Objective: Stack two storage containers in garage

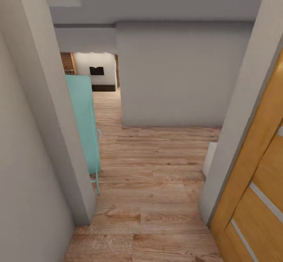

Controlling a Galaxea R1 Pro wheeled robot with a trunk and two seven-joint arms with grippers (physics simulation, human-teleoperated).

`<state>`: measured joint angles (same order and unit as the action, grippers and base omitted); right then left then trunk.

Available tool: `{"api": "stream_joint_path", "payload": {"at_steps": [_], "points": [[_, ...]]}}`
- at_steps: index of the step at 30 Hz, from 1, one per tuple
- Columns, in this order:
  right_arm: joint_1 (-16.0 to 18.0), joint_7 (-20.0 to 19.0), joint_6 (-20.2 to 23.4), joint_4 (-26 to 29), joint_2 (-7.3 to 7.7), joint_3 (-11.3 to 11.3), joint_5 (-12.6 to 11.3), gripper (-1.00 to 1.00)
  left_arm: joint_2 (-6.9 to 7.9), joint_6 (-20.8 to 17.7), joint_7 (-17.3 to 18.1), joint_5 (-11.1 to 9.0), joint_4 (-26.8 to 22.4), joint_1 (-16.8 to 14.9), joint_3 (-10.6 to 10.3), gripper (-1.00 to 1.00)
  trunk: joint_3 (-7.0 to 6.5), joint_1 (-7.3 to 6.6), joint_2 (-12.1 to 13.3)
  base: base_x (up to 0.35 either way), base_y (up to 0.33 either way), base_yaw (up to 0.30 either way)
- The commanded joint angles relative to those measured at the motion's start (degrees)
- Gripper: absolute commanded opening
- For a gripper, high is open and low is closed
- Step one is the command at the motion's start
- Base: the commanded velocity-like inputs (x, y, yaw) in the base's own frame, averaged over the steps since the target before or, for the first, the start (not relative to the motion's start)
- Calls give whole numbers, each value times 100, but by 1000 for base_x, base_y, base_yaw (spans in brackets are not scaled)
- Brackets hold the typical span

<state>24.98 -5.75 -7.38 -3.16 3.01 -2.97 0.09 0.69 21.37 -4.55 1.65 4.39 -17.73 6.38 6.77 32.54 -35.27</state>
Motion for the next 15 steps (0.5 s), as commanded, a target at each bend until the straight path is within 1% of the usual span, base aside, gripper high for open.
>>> {"api": "stream_joint_path", "payload": {"at_steps": [1, 15], "points": [[13, -14, -45, -27, 1, -28, 0, 100, 1, 43, -9, 20, 27, -12, 39, 100, 10, 6, -9, 324, 0, 1], [14, -14, -45, -27, -1, -28, 0, 100, 1, 43, -10, 20, 27, -12, 39, 100, 10, 6, -9, 324, -2, 0]]}}
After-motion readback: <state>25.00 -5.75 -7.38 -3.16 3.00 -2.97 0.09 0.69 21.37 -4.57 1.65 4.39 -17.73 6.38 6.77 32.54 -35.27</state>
